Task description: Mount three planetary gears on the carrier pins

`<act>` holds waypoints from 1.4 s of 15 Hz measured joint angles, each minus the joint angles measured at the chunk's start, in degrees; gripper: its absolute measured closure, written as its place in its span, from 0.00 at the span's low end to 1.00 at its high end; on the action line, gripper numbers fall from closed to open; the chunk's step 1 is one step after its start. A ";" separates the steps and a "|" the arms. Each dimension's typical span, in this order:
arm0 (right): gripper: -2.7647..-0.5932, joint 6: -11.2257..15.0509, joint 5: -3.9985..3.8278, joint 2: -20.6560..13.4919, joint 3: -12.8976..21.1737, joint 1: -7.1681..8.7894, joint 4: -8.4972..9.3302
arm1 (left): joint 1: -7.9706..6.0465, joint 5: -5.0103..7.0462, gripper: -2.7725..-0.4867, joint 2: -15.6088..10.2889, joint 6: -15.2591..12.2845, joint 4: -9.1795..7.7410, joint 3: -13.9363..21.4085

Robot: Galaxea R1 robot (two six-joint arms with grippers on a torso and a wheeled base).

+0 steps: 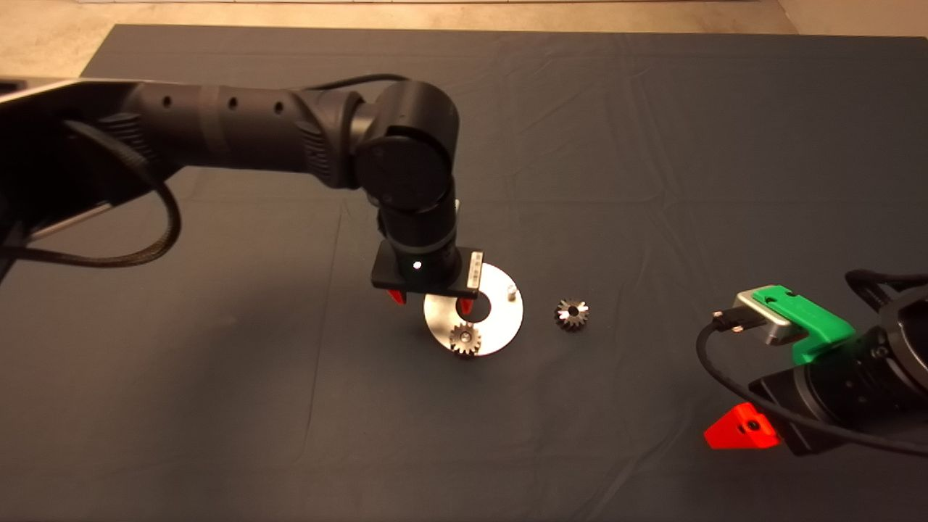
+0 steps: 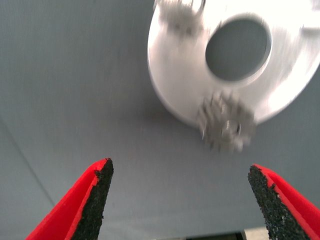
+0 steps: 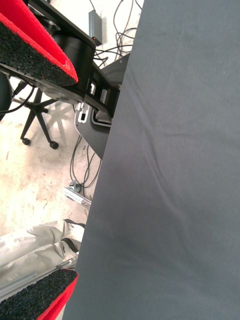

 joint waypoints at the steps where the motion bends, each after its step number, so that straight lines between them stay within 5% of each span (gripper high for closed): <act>1: 0.02 0.00 0.06 0.70 -0.18 0.00 0.00 | -0.14 0.00 0.38 -0.89 -1.60 -0.01 2.50; 8: 0.02 0.00 0.07 3.00 -1.04 -0.11 0.00 | -0.38 0.00 0.26 -4.61 -13.71 0.01 14.06; 11: 0.02 0.00 0.09 3.19 -1.71 -2.47 0.01 | -0.38 0.00 0.24 -4.77 -17.82 0.01 17.35; 21: 0.02 0.00 0.07 3.30 -3.96 -4.98 0.10 | -0.66 0.02 0.07 -4.75 -23.42 -1.88 21.11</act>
